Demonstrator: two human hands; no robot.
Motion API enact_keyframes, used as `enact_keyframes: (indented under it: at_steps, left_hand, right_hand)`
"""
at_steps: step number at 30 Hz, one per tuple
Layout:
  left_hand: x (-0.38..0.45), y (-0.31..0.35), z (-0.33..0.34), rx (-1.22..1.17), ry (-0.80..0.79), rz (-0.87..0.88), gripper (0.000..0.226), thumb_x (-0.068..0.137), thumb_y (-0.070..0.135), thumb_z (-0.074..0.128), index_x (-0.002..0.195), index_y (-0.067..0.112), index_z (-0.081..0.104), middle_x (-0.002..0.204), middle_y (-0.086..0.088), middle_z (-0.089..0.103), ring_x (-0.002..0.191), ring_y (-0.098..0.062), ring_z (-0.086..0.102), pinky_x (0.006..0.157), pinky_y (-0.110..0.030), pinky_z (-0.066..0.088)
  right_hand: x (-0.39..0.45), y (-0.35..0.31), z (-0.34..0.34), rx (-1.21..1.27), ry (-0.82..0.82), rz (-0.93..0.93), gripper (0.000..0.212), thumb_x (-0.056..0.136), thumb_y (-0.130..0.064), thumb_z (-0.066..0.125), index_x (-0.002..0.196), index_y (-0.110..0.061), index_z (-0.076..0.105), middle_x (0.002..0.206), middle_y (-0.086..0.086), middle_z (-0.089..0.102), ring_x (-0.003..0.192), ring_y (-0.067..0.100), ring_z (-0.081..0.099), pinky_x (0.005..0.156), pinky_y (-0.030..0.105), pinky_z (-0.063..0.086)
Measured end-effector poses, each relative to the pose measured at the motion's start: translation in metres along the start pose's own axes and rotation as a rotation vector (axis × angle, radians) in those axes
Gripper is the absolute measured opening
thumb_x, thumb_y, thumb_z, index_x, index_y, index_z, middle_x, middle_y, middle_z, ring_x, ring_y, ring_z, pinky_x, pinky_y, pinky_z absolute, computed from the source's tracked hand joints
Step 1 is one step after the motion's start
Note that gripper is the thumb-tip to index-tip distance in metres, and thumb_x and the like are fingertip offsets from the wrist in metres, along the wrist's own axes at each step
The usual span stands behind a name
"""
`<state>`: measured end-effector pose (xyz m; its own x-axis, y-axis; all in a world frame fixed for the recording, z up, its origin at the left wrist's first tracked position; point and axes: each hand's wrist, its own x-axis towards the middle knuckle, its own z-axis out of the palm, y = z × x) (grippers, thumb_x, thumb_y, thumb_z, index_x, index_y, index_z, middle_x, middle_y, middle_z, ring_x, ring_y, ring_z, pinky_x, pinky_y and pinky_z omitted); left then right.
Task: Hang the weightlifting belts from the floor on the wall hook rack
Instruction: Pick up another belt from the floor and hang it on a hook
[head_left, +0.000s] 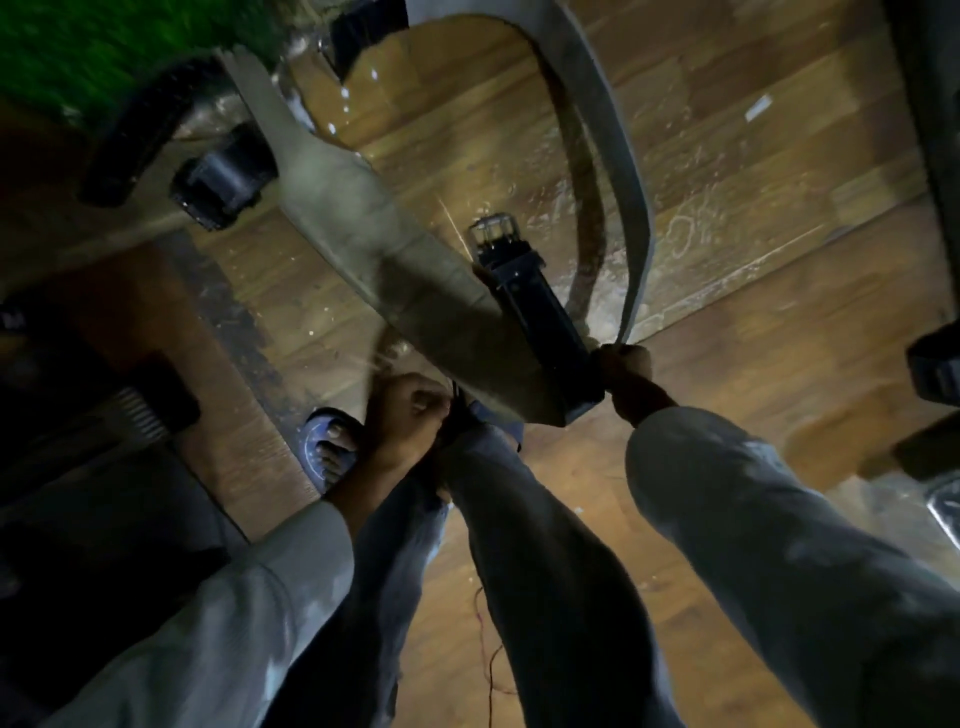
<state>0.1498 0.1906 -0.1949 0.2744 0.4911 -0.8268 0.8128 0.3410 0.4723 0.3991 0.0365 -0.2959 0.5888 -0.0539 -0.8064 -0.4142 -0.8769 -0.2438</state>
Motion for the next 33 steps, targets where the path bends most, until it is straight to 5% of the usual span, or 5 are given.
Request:
enact_keyframes:
  at_steps: [11, 19, 27, 30, 33]
  left_hand:
    - [-0.157, 0.103, -0.068, 0.042, -0.140, 0.120, 0.054, 0.062, 0.056, 0.080, 0.101, 0.020, 0.070, 0.103, -0.004, 0.077, 0.100, -0.024, 0.072, 0.092, -0.042, 0.057]
    - [-0.278, 0.217, -0.151, 0.377, -0.027, 0.424, 0.050, 0.067, 0.029, 0.075, 0.115, 0.016, 0.065, 0.110, -0.015, 0.056, 0.105, -0.028, 0.059, 0.086, -0.037, 0.052]
    - [-0.393, 0.228, -0.241, 0.025, 0.086, 0.422, 0.025, 0.069, 0.019, 0.079, 0.087, 0.006, 0.068, 0.085, -0.011, 0.072, 0.081, -0.017, 0.066, 0.074, -0.030, 0.055]
    - [-0.442, 0.219, -0.251, -0.201, 0.131, 0.405, 0.023, 0.072, 0.004, 0.087, 0.087, 0.001, 0.070, 0.082, -0.007, 0.070, 0.074, -0.013, 0.066, 0.070, -0.022, 0.052]
    - [-0.491, 0.225, -0.256, -0.419, 0.105, 0.403, 0.027, 0.075, 0.003, 0.085, 0.088, -0.015, 0.069, 0.083, -0.017, 0.071, 0.076, -0.021, 0.068, 0.068, -0.030, 0.057]
  right_hand:
    - [-0.253, -0.096, -0.117, 0.294, -0.132, -0.115, 0.039, 0.074, -0.027, 0.084, 0.097, 0.003, 0.076, 0.085, 0.015, 0.075, 0.084, 0.032, 0.073, 0.064, 0.034, 0.057]
    - [-0.411, -0.177, -0.127, 0.789, -0.506, -0.035, 0.110, 0.052, -0.047, 0.097, 0.140, 0.002, 0.055, 0.133, 0.025, 0.064, 0.113, 0.038, 0.065, 0.087, 0.047, 0.056]
    - [-0.567, -0.236, -0.167, 0.779, -0.740, -0.230, 0.005, 0.095, -0.008, 0.066, 0.095, -0.004, 0.069, 0.092, 0.013, 0.073, 0.082, 0.025, 0.069, 0.077, 0.038, 0.058]
    - [-0.616, -0.257, -0.167, 0.595, -0.748, -0.311, 0.037, 0.081, -0.004, 0.077, 0.115, 0.007, 0.066, 0.113, 0.027, 0.073, 0.103, 0.041, 0.071, 0.100, 0.058, 0.055]
    - [-0.660, -0.276, -0.174, 0.440, -0.839, -0.409, 0.040, 0.080, -0.001, 0.079, 0.114, 0.012, 0.064, 0.106, 0.028, 0.074, 0.088, 0.039, 0.076, 0.079, 0.051, 0.064]
